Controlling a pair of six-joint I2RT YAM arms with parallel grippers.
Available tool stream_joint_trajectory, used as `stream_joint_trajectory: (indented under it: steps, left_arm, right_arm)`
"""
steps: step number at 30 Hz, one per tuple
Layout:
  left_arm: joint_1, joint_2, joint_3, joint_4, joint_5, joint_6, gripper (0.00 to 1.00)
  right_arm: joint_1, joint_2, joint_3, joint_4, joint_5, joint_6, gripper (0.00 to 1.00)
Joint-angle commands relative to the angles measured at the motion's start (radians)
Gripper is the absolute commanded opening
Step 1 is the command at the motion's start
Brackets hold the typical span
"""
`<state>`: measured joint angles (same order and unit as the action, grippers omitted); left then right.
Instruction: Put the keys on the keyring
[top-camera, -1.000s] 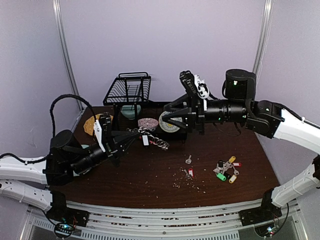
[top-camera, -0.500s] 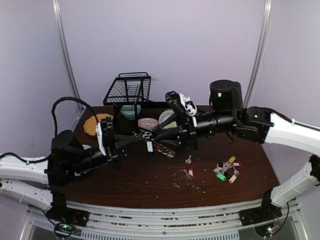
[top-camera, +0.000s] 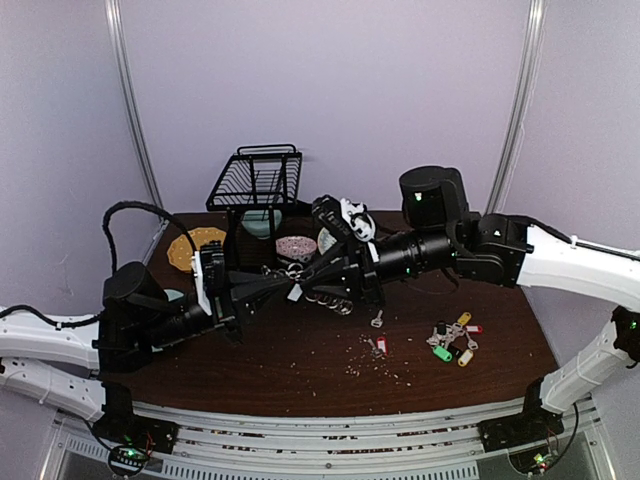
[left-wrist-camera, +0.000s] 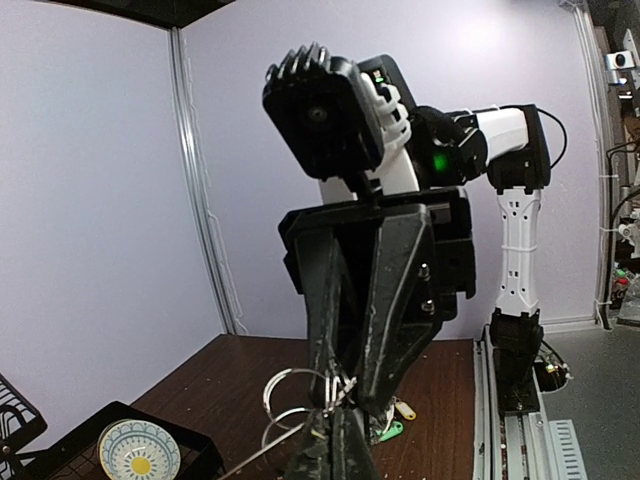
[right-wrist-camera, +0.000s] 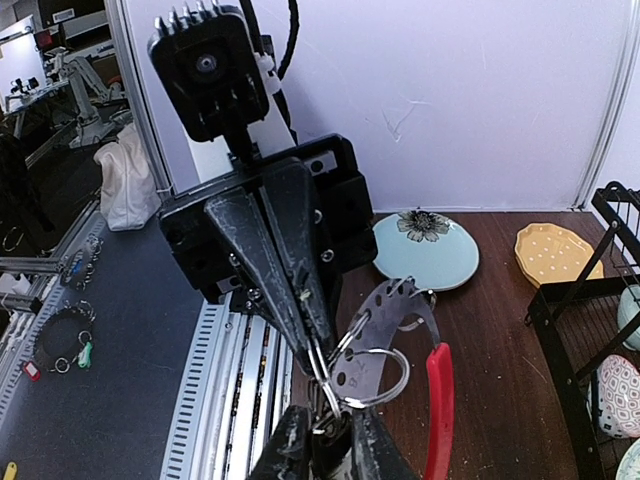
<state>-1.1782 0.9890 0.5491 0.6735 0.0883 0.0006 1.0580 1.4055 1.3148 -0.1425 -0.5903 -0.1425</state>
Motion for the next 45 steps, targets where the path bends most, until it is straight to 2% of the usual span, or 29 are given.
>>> stream_joint_trajectory:
  steps: [1,10,14,20,25,32,37,45]
  left_arm:
    - [-0.005,0.019,0.013,0.104,0.076,0.045,0.0]
    - [-0.002,0.071,0.065,0.109,0.105,0.051,0.0]
    - [0.001,0.093,0.093,0.11,0.133,0.029,0.0]
    - [0.006,0.109,0.084,0.141,0.133,-0.003,0.0]
    - [0.017,0.111,0.098,0.118,0.131,0.002,0.0]
    - [0.023,0.109,0.094,0.125,0.128,-0.007,0.0]
    - [0.023,0.112,0.088,0.124,0.123,-0.006,0.0]
    - [0.023,0.109,0.099,0.115,0.117,-0.001,0.0]
  right_arm:
    - [-0.008,-0.026,-0.006,-0.016,0.069,0.019,0.16]
    - [-0.023,-0.086,-0.054,-0.056,0.079,0.043,0.34]
    - [-0.023,-0.143,-0.133,-0.02,0.08,0.064,0.38]
    - [-0.024,-0.179,-0.12,-0.09,0.093,0.049,0.45]
    - [-0.023,-0.239,-0.172,-0.017,0.113,0.079,0.48]
    - [-0.023,-0.255,-0.177,0.041,0.193,0.093,0.49]
    - [-0.024,-0.223,-0.151,0.103,0.147,0.1,0.49]
    - [-0.023,-0.16,-0.075,0.12,0.029,0.047,0.31]
